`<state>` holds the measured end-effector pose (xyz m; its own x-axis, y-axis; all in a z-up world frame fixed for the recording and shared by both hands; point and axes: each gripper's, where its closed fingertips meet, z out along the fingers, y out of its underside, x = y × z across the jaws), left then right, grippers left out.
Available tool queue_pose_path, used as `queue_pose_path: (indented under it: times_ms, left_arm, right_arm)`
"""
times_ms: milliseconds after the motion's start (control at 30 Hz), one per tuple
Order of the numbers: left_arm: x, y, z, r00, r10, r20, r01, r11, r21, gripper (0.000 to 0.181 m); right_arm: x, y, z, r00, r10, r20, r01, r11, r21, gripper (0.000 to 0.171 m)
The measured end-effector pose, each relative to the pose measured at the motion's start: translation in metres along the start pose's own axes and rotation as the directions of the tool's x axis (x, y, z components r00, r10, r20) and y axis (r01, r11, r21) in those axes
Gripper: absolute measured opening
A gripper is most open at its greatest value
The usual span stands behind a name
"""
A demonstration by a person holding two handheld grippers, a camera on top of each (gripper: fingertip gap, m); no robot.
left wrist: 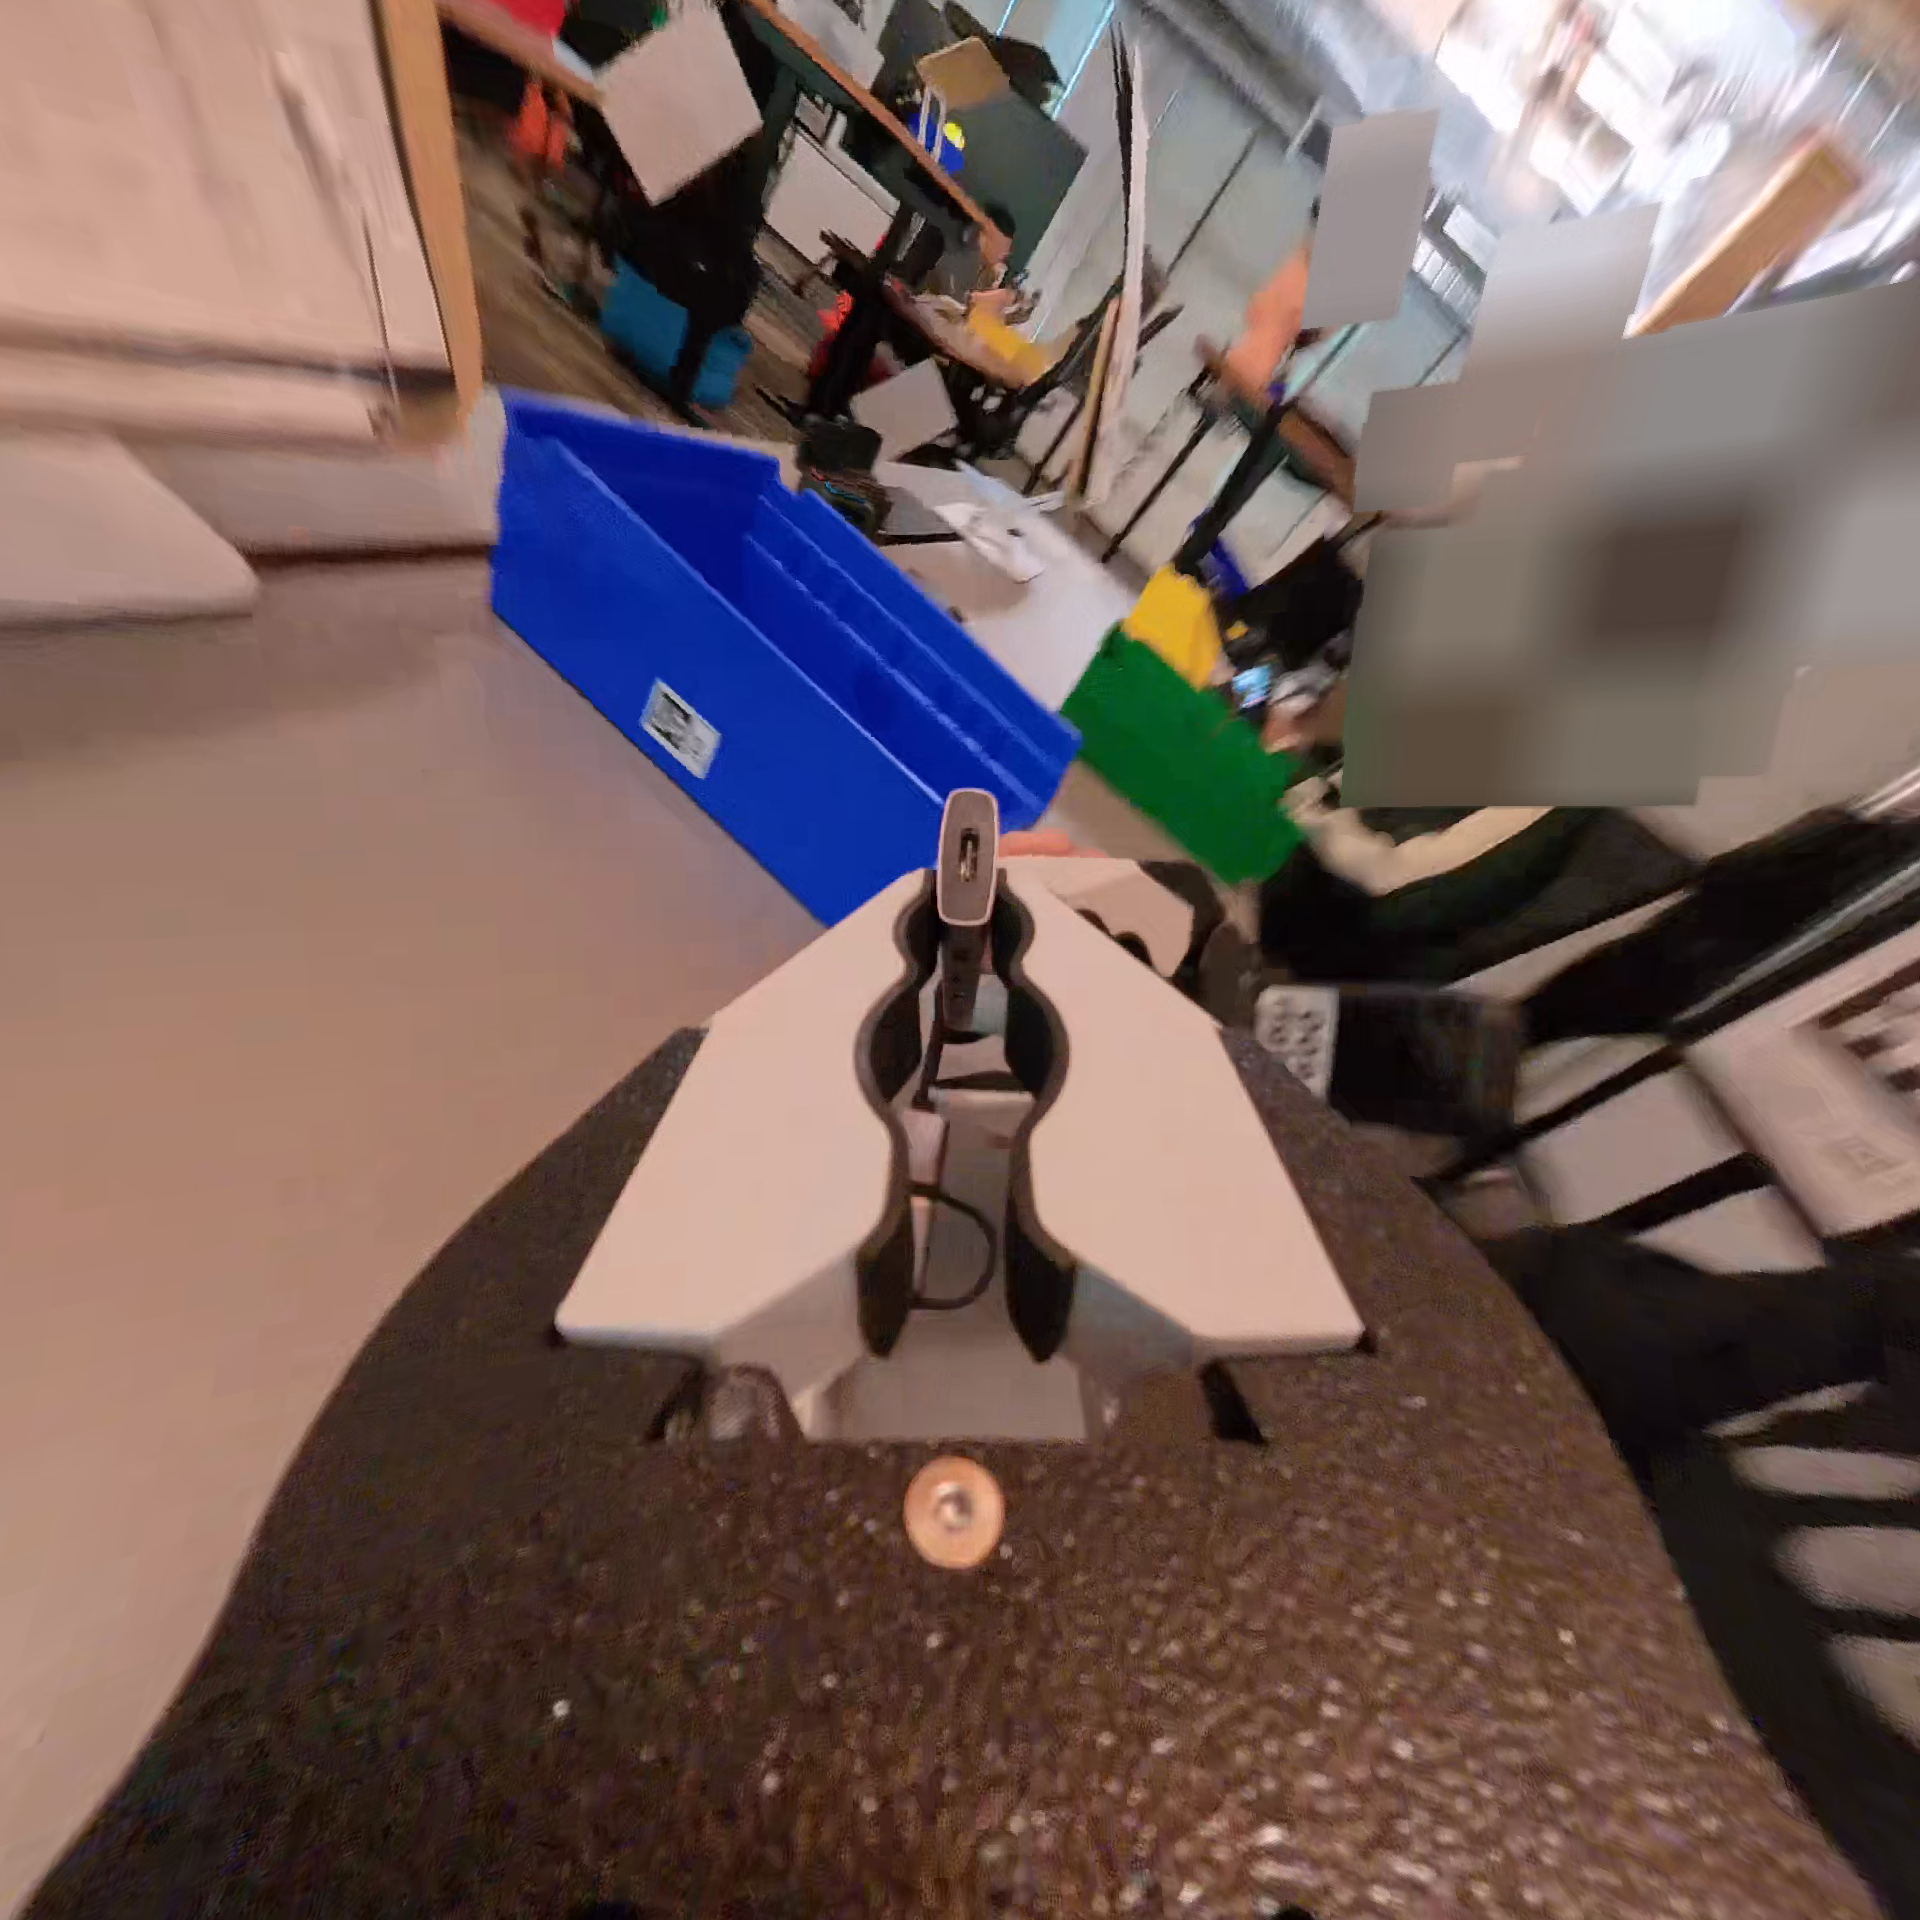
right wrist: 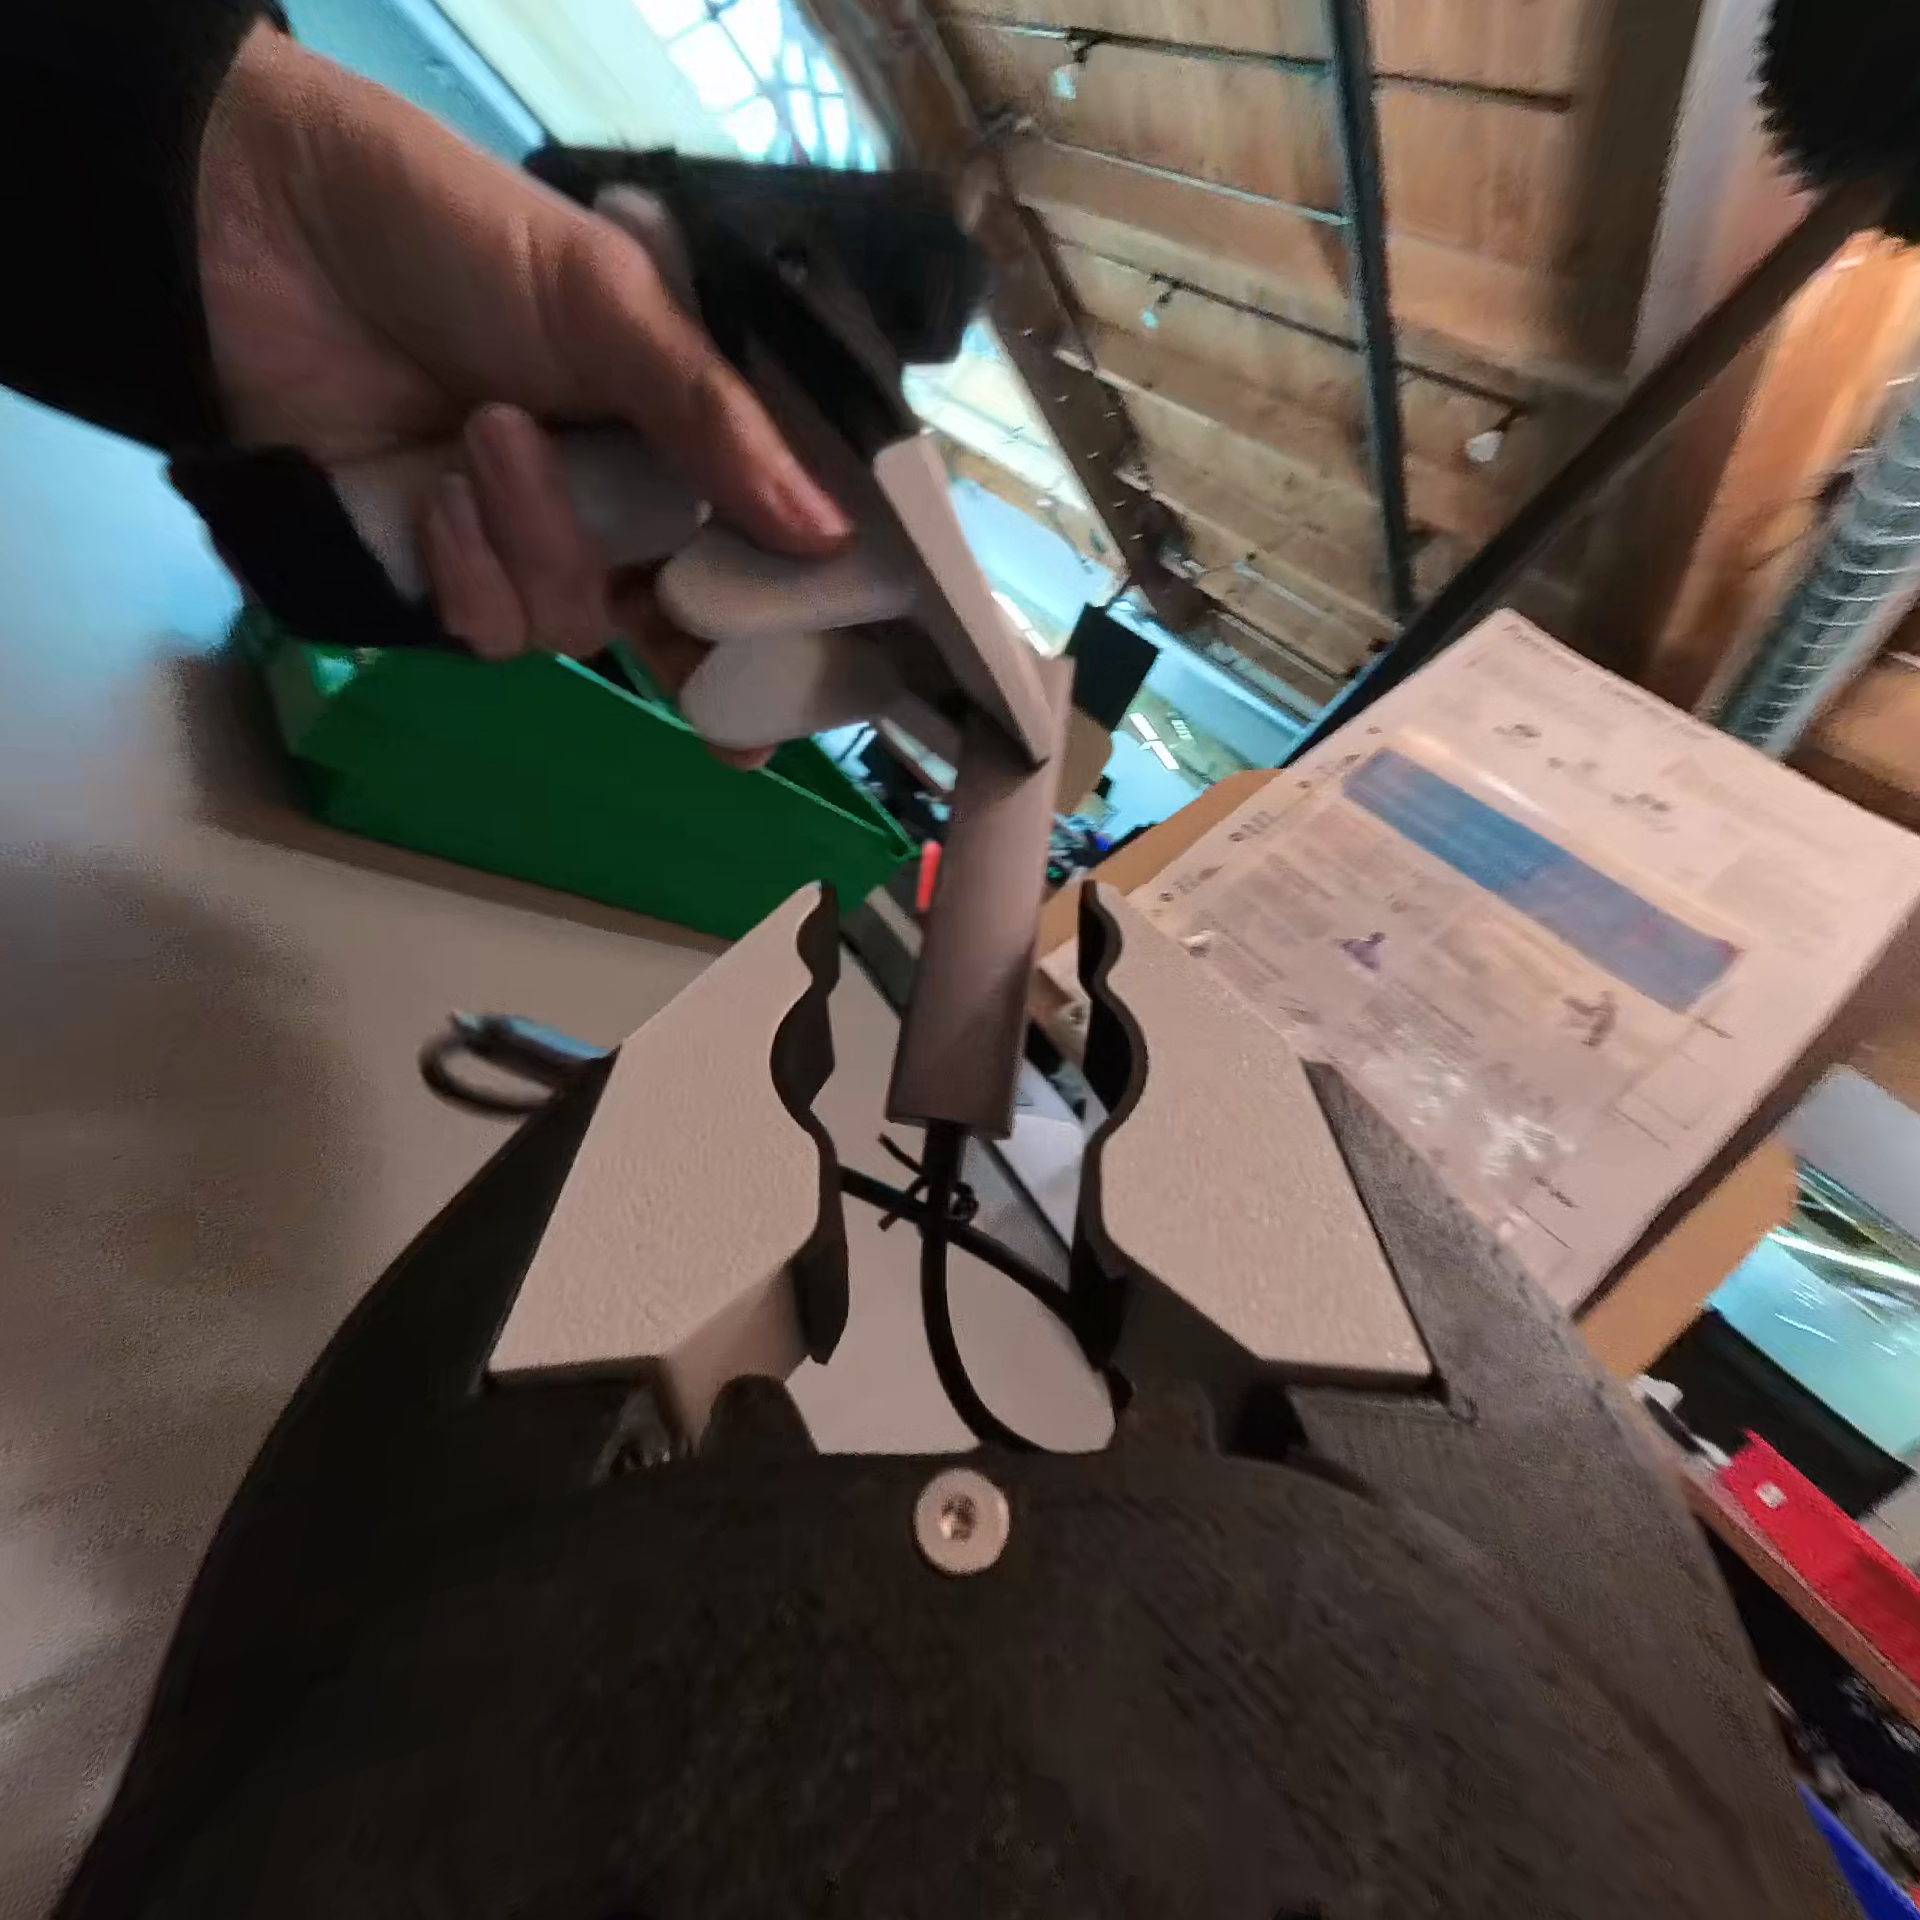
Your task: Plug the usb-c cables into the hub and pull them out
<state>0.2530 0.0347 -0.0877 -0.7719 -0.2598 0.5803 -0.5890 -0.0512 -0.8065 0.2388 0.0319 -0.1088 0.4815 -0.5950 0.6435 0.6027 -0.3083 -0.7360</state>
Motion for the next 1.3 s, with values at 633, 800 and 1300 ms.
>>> queue_pose_path:
  times_ms: [633,800,1300]
  left_arm:
    - [-0.04,0.008,0.013,0.761,-0.611,-0.217,0.623,0.782,-0.017,0.007]
    - [-0.048,0.007,0.004,0.813,-0.567,-0.13,0.572,0.82,-0.003,0.006]
    - [-0.036,0.002,0.005,0.797,-0.579,-0.172,0.587,0.809,-0.001,0.006]
  right_arm:
    - [0.003,0.03,-0.009,0.985,0.169,0.017,-0.169,0.986,-0.004,0.037]
    - [0.023,-0.006,-0.02,0.992,0.086,-0.095,-0.074,0.99,0.123,0.053]
    - [0.003,0.017,-0.008,0.974,0.227,-0.003,-0.226,0.972,0.06,0.037]
